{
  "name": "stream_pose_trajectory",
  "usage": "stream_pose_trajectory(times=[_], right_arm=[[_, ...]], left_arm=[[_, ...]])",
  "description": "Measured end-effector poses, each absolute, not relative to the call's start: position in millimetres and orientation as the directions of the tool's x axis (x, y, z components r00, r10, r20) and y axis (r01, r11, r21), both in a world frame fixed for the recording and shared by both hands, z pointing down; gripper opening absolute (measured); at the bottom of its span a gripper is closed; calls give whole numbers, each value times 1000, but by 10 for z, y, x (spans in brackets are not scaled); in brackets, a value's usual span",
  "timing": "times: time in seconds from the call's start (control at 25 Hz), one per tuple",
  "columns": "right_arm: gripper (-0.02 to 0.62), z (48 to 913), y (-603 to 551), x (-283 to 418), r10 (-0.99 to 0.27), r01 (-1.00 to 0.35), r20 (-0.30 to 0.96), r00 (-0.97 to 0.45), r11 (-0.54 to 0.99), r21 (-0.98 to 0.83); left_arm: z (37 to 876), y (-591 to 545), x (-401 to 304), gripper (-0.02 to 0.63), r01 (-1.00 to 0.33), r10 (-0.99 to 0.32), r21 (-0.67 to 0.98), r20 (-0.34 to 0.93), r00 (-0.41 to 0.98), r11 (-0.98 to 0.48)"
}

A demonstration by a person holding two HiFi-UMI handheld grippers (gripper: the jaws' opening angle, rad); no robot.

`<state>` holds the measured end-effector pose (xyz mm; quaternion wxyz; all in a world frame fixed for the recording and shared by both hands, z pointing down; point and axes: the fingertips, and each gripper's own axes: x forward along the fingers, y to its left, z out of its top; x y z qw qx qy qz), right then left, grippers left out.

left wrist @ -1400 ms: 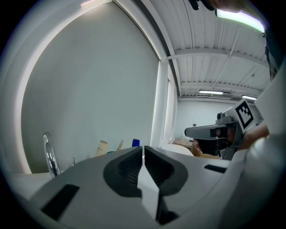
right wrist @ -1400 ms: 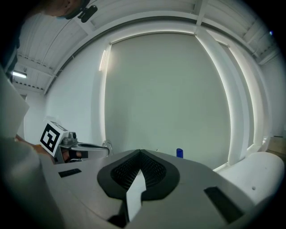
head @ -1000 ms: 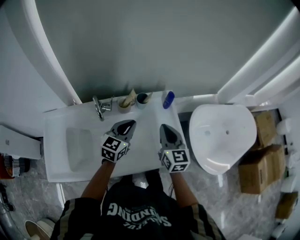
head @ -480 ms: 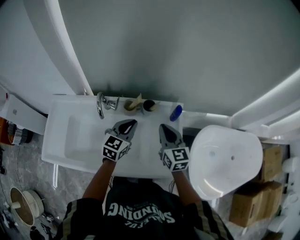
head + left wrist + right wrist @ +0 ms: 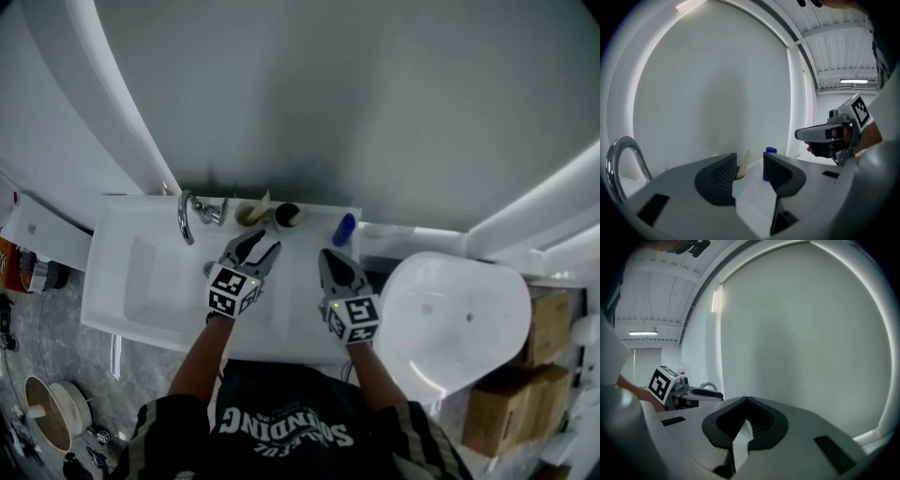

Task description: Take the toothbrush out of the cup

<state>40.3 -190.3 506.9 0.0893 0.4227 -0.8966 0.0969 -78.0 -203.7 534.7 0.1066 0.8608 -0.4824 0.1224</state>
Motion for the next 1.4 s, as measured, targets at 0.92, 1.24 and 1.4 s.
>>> stream_pose_trajectory(times=[0.92,1.24,1.4], right_arm=[[-3,5466,-1621,1376,-815,-884,349,-463,454,-113],[-3,5548,-1528,1497,-820,-894,360,-444,430,-123],[-3,5546,-1500,1497,-818,-893,362,-448,430,-133]], left_arm=[[6171,-2873,-341,204,-839,-730,40,473,494,-542],[6294,-2985,-383,73,-851,-729,19,506,460,-524],[6232,-2974,-427,41,-853,-741,-11,502,446,-522]])
